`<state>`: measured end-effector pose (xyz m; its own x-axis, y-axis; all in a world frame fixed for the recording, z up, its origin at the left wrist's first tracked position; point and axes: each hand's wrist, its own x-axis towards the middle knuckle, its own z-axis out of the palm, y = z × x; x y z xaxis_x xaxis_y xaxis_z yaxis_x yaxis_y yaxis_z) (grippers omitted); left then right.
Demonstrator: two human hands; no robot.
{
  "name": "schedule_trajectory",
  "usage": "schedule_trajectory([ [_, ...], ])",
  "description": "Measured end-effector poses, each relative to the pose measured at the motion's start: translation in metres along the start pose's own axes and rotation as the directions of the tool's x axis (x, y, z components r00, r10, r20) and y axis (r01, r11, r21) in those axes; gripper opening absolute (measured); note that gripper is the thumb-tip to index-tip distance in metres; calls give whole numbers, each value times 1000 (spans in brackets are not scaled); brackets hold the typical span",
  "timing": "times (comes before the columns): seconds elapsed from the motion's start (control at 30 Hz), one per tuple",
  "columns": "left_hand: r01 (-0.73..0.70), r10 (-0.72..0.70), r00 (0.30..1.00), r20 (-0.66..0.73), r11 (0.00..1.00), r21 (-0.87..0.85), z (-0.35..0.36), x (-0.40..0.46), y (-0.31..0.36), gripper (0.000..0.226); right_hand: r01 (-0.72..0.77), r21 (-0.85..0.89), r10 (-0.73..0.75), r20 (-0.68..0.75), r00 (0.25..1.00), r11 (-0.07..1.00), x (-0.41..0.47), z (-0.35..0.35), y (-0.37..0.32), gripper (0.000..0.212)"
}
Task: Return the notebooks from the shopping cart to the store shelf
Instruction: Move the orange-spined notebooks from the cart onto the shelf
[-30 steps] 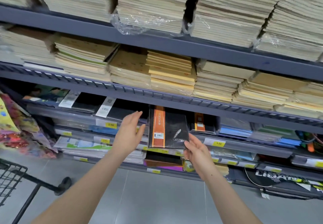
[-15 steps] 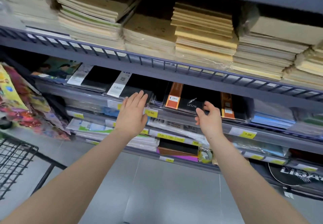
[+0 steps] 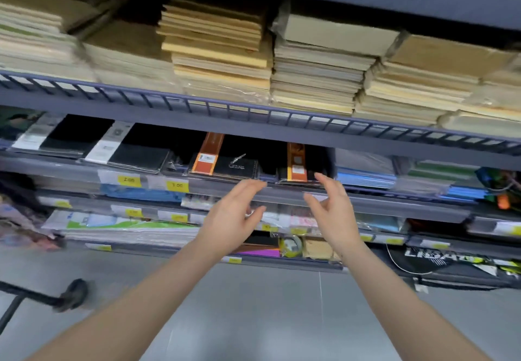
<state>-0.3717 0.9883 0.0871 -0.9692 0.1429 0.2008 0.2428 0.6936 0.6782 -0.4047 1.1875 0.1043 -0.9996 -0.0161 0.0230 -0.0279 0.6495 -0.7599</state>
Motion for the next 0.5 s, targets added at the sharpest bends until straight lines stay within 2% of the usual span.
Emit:
schedule_trajectory([
  [0.13, 175, -176, 984, 1, 978, -109, 46, 21, 8, 60, -10, -14, 10, -10, 1000, 1000, 11, -10, 40, 47],
  [0.23, 230, -234, 972, -21, 965, -129, 74, 34, 6, 66, 18, -28, -18, 14, 1000, 999, 23, -4, 61, 50],
  [0.33, 271, -278, 960, -32, 951, -147, 92, 50, 3, 62, 22, -32, -22, -9, 1000, 999, 36, 6, 76, 49],
  [0.5, 291, -311, 935, -167, 947, -136, 97, 74, -2, 42, -10, -34, 6, -115, 993, 999, 50, 18, 77, 38],
])
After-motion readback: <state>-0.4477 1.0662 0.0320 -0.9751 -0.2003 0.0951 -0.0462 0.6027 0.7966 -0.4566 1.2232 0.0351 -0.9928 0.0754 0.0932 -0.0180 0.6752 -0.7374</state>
